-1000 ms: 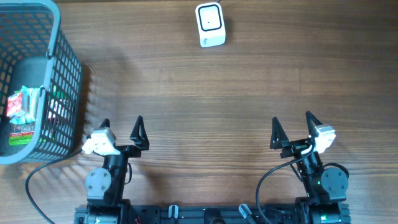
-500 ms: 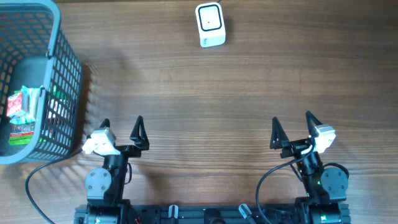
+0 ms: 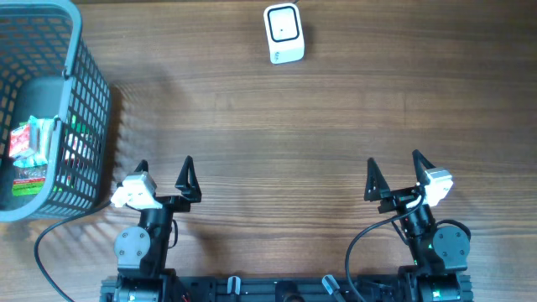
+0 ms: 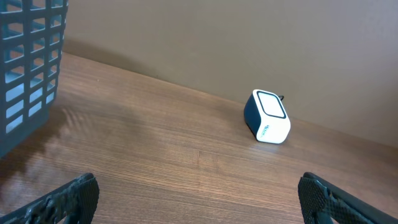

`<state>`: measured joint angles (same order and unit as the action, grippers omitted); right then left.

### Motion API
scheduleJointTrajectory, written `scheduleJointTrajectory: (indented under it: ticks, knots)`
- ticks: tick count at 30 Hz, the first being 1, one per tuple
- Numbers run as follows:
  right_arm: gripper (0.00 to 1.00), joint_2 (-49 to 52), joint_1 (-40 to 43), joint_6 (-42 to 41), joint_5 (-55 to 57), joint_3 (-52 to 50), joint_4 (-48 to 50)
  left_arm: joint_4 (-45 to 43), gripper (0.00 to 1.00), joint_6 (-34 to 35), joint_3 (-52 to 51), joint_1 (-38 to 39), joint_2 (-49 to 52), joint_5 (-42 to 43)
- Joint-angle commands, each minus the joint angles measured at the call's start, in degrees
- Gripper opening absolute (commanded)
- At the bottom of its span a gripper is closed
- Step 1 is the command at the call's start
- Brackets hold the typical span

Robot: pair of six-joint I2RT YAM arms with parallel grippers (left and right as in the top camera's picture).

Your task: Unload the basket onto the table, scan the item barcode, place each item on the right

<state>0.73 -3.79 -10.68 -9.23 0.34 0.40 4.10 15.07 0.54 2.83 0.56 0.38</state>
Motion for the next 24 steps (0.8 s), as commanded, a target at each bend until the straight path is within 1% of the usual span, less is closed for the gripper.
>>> scheduleJointTrajectory:
  ticks: [1, 15, 18, 20, 23, 24]
  knots:
    - [1.00, -0.15, 0.33, -0.39, -0.24, -0.04, 0.31, 0.26, 1.00, -1.36, -0.22, -0.44, -0.17, 1.11]
    - [1.00, -0.15, 0.33, -0.42, -0.24, -0.04, 0.31, -0.96, 1.00, -1.38, -0.22, -0.44, -0.17, 0.28]
    - [1.00, -0.15, 0.33, -0.42, -0.24, -0.04, 0.31, 0.50, 1.00, -1.36, 0.09, -0.44, 0.11, 4.11]
    - [1.00, -0.15, 0.33, -0.39, -0.24, -0.04, 0.31, 4.20, 1.00, -1.14, 2.80, -0.42, 1.46, 6.67]
    - [1.00, -0.15, 0.33, -0.39, -0.24, -0.04, 0.31, 15.02, 1.00, -1.20, 13.38, -0.42, 5.55, 6.67]
    - [1.00, -0.15, 0.33, -0.39, -0.24, -0.04, 0.31, 19.47, 1.00, -1.18, 19.71, -0.33, 8.39, 6.67]
